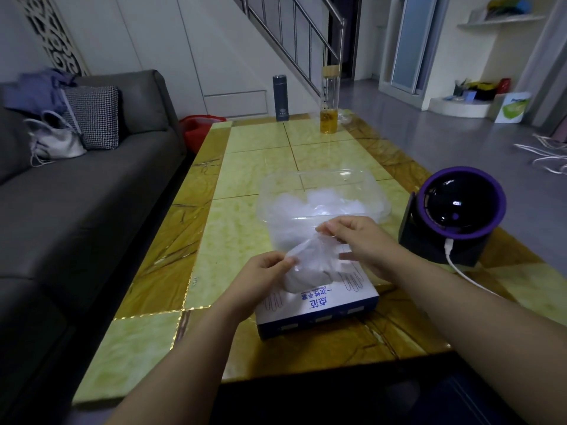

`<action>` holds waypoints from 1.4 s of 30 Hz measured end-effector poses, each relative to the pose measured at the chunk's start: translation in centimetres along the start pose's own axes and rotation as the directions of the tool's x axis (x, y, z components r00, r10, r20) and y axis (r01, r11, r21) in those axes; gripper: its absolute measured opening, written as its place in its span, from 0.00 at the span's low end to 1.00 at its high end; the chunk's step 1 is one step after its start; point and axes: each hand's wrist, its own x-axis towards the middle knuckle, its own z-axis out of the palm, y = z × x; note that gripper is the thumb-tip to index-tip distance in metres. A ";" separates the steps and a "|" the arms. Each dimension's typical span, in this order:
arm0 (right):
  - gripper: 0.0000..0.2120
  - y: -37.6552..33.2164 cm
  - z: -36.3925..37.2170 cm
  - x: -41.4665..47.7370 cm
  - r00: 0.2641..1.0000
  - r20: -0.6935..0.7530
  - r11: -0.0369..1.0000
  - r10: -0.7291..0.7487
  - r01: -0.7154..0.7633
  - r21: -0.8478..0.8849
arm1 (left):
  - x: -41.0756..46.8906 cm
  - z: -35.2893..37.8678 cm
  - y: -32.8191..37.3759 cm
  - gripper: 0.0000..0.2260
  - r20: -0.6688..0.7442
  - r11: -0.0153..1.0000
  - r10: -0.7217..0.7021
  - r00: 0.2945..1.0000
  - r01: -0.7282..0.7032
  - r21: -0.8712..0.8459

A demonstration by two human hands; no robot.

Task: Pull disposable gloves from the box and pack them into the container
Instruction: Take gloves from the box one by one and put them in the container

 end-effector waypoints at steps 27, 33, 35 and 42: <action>0.08 -4.0 0.8 -0.5 0.991 0.127 0.979 0.033 -0.006 -0.205 | -1.4 0.3 0.7 0.18 -0.021 0.989 0.096 0.995 -0.098 -0.115; 0.11 -2.8 -0.2 -0.5 0.992 0.052 0.987 0.114 -0.107 -0.119 | -1.3 -0.7 2.4 0.15 0.073 0.966 0.052 0.996 -0.032 -0.256; 0.10 -2.9 -0.3 -0.7 1.000 0.001 0.983 0.011 -0.011 -0.184 | -1.1 -0.8 3.7 0.22 0.123 0.975 0.021 0.992 0.007 -0.221; 0.04 -4.6 -0.1 -2.4 0.913 0.003 0.815 -0.408 0.366 -0.448 | 0.2 0.5 7.0 0.08 -0.144 0.988 0.153 0.978 -0.147 0.052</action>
